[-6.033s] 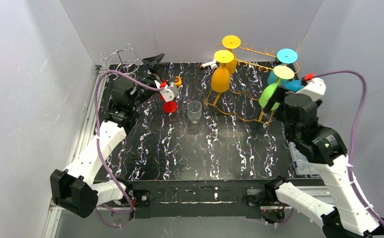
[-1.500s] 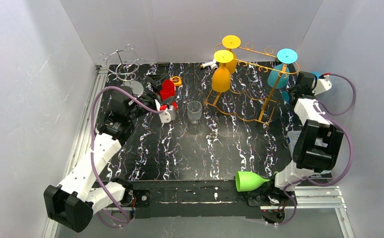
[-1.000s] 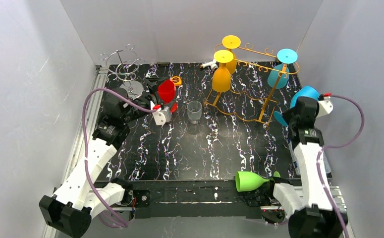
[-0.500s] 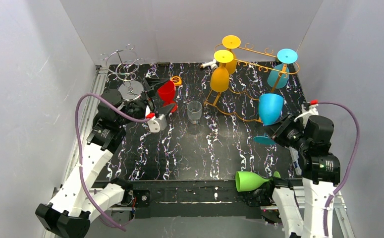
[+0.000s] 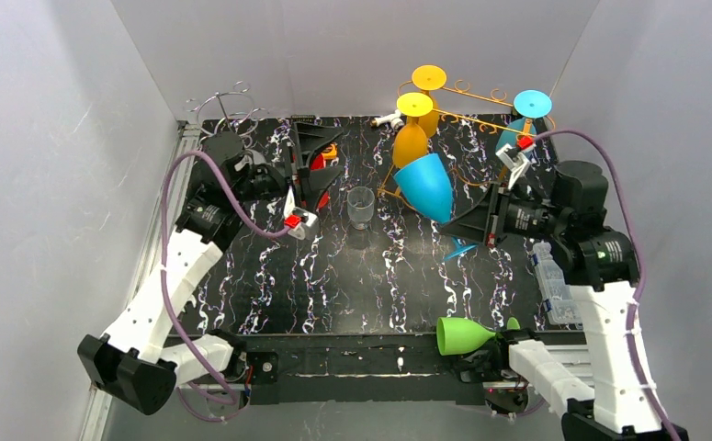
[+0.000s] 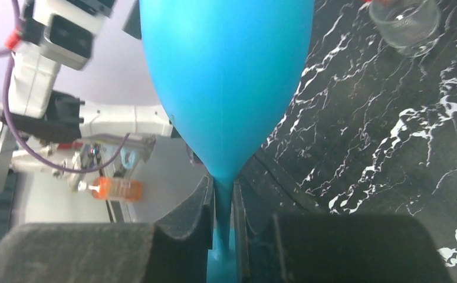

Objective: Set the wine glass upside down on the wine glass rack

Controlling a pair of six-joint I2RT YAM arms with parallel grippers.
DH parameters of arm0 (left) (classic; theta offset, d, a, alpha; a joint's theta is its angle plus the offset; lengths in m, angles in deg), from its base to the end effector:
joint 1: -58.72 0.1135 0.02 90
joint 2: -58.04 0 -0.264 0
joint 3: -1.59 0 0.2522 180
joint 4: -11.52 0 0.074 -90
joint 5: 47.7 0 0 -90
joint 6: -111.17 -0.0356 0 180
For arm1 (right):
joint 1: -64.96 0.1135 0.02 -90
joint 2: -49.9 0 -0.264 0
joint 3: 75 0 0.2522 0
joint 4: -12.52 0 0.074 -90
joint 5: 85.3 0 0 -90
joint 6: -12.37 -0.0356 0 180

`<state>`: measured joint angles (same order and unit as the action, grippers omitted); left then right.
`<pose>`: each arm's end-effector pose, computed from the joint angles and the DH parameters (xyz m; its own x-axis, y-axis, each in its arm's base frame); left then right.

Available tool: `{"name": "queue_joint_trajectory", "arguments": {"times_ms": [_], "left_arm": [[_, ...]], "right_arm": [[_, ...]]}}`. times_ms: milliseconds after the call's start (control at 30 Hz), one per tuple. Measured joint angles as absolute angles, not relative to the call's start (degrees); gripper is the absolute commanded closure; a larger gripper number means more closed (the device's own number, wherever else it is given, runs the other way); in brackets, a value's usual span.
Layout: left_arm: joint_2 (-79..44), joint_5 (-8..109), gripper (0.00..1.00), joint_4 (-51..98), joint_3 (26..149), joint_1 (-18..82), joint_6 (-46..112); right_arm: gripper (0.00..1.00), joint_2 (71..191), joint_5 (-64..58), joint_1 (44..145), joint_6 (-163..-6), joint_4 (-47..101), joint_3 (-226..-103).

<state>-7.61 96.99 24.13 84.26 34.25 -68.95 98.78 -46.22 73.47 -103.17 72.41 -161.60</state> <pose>0.2124 -0.1286 0.4351 0.9798 0.1891 0.0648 -0.0720 0.0315 0.9969 0.1296 0.0473 0.4303 -0.6835 0.1726 -0.7093 -0.5648 0.4906 0.6636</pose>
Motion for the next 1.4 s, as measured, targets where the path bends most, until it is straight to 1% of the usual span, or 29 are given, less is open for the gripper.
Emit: {"name": "queue_joint_trajectory", "arguments": {"times_ms": [67, 133, 200, 233, 300, 400, 567, 633, 833, 967, 1100, 1167, 1300, 1400], "left_arm": [[-6.43, 96.80, 0.01, 24.85, 85.35, 34.23, -67.27], [-5.58, 96.05, 0.01, 26.34, 87.49, 34.23, -66.24], [-4.38, 95.68, 0.01, 27.69, 88.48, 34.53, -67.42], [-3.48, 95.72, 0.01, 28.83, 88.48, 34.86, -68.60], [-1.71, 96.01, 0.01, 31.10, 88.35, 36.00, -70.77], [1.35, 96.82, 0.01, 34.97, 87.89, 38.73, -73.26], [6.68, 98.96, 0.01, 42.36, 87.25, 44.39, -76.58], [9.70, 100.86, 0.01, 47.67, 86.14, 46.77, -79.71], [13.59, 106.06, 0.01, 55.41, 82.05, 47.61, -90.26], [12.32, 109.93, 0.02, 57.42, 81.33, 47.74, -94.90], [10.66, 112.60, 0.12, 62.49, 81.42, 47.74, -96.87], [9.33, 113.65, 0.21, 67.36, 81.92, 47.74, -97.41], [6.53, 115.46, 0.51, 74.62, 83.78, 47.74, -97.89], [5.37, 116.97, 0.73, 77.35, 83.86, 47.74, -98.26]], "right_arm": [[0.99, 100.31, -46.50, 76.25, -102.18, 72.04, -161.23], [0.99, 105.01, -40.16, 87.70, -100.94, 72.06, -163.31], [0.99, 112.57, -35.49, 102.41, -98.95, 72.04, -167.98], [0.99, 116.16, -33.91, 106.65, -97.88, 72.30, -170.17], [0.99, 122.04, -31.99, 111.61, -95.37, 73.96, -173.71], [0.99, 126.80, -28.36, 112.68, -91.87, 78.79, -178.41], [0.99, 127.70, -26.50, 112.22, -87.54, 84.89, -186.98], [0.99, 127.92, -26.81, 112.25, -85.94, 86.38, -190.15], [0.99, 130.15, -29.00, 112.40, -82.93, 88.50, -192.68], [0.99, 131.30, -31.27, 112.73, -82.01, 88.78, -191.63], [0.99, 131.72, -34.04, 113.21, -81.73, 88.19, -190.93], [0.99, 132.09, -35.01, 113.91, -81.66, 87.40, -190.93], [0.98, 134.17, -36.76, 115.44, -81.35, 86.88, -190.93], [0.94, 136.53, -37.61, 116.18, -80.90, 86.62, -190.95]]}}
